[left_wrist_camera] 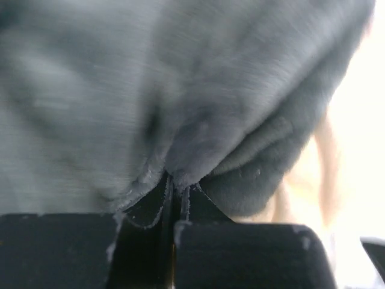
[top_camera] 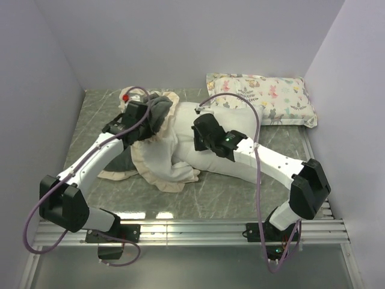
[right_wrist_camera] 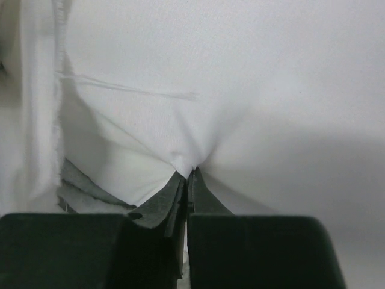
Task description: Remove the pillowcase from the pillow
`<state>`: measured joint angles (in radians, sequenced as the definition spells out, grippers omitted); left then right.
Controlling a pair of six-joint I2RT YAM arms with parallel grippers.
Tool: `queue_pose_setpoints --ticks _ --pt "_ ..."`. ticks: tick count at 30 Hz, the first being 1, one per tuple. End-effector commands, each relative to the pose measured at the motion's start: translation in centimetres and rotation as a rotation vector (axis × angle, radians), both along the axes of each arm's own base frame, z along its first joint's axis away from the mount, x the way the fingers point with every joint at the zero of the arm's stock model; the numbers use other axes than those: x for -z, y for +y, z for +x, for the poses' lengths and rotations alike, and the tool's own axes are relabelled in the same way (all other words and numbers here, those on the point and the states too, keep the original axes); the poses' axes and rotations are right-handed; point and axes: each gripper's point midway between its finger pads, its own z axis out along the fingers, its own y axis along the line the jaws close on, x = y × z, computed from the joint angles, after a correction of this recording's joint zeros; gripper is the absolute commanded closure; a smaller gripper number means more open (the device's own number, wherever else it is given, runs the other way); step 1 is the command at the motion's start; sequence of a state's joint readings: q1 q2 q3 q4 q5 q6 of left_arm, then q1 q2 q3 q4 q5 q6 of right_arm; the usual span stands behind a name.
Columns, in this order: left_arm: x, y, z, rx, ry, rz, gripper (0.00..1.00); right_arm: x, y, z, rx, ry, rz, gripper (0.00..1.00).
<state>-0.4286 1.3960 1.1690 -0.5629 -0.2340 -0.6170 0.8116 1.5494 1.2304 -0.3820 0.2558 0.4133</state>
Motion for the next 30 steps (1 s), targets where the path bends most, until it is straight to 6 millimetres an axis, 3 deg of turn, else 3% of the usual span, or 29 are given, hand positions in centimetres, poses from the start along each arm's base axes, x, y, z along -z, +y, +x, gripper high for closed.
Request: queue_pose_setpoints --ticks 1,3,4,7,12,14,16,17,19,22,23,25,26,28,30 --pt "-2.7 9.0 1.0 -0.292 -0.055 0.084 0.99 -2.9 -4.2 1.5 0.115 -0.046 -0.006 1.00" --pt "-3.7 11.9 1.4 -0.381 -0.092 0.060 0.99 -4.1 -5.7 1.3 0.137 -0.067 0.004 1.00" --pt "-4.4 14.4 1.3 -0.455 -0.112 0.063 1.00 -4.4 -6.4 1.2 0.146 -0.068 0.003 1.00" --pt "-4.9 17.2 1.4 -0.535 -0.131 0.095 1.00 -6.7 -9.6 1.1 0.202 -0.106 0.002 1.00" --pt "-4.2 19.4 1.2 -0.598 -0.114 0.119 1.00 -11.3 -13.9 0.9 0.275 -0.189 0.029 1.00" --pt "-3.9 20.8 1.0 -0.646 -0.110 0.104 1.00 -11.6 -15.0 0.8 0.301 -0.191 0.007 1.00" --pt "-3.2 20.8 1.3 -0.622 -0.098 0.047 0.99 -11.5 -15.2 1.0 0.301 -0.192 0.015 1.00" --pt "-3.2 19.9 1.8 -0.572 -0.100 0.014 0.99 -11.3 -14.7 1.0 0.280 -0.188 0.028 1.00" --pt "-3.9 16.3 2.8 -0.405 -0.111 -0.097 0.99 -10.2 -13.1 0.8 0.224 -0.149 0.051 1.00" --pt "-6.3 11.7 3.0 -0.234 -0.177 -0.122 0.65 -8.9 -11.4 0.9 0.188 -0.124 0.061 1.00" --pt "-7.0 11.0 2.7 -0.209 -0.188 -0.108 0.45 -8.4 -11.2 1.2 0.188 -0.111 0.051 1.00" --pt "-9.1 8.5 1.6 -0.132 -0.222 -0.089 0.29 -7.6 -11.0 1.6 0.187 -0.095 0.035 1.00" --pt "-9.7 7.8 1.1 -0.112 -0.232 -0.080 0.12 -7.5 -11.0 1.7 0.188 -0.095 0.029 1.00" --pt "-10.8 5.9 -1.0 -0.072 -0.251 -0.057 0.09 -7.1 -10.7 2.1 0.185 -0.088 0.022 1.00" --pt "-10.7 4.6 -3.2 -0.042 -0.250 -0.051 0.11 -7.1 -10.6 2.5 0.187 -0.091 0.015 1.00"
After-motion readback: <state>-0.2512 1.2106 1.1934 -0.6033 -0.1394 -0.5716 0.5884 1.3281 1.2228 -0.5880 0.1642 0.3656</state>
